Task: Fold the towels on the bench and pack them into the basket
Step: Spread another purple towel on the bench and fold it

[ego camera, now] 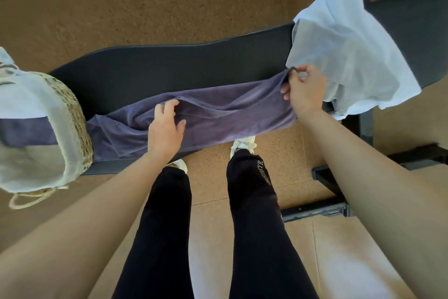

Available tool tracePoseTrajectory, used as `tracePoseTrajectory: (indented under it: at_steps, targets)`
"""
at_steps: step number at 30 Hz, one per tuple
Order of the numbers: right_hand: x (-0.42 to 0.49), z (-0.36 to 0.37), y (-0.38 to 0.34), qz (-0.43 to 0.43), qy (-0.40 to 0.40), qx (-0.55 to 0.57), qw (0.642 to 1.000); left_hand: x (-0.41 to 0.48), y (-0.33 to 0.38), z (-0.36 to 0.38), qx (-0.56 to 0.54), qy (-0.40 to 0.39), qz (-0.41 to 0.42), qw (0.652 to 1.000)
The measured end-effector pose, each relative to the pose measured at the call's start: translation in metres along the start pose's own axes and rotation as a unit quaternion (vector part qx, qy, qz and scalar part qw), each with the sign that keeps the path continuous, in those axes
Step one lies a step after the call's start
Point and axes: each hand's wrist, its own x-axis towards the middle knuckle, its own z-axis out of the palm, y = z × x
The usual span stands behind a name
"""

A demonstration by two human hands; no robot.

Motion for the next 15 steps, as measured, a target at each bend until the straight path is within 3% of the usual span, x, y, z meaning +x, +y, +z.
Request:
tracePoseTrajectory:
  at_steps: [6,10,15]
  targets:
    - [0.034,0.004,-0.042,0.018,0.022,0.008,1.000,0.022,0.001,-0.012,0.025,0.054,-0.076,0.995]
    - [0.048,0.009,-0.062,0.035,0.000,-0.010,0.999,0.033,-0.002,-0.028,0.073,0.052,-0.051,0.995]
    - [0.067,0.019,-0.074,0.098,-0.004,0.054,0.994,0.065,0.003,-0.061,0.027,0.071,-0.039,0.996]
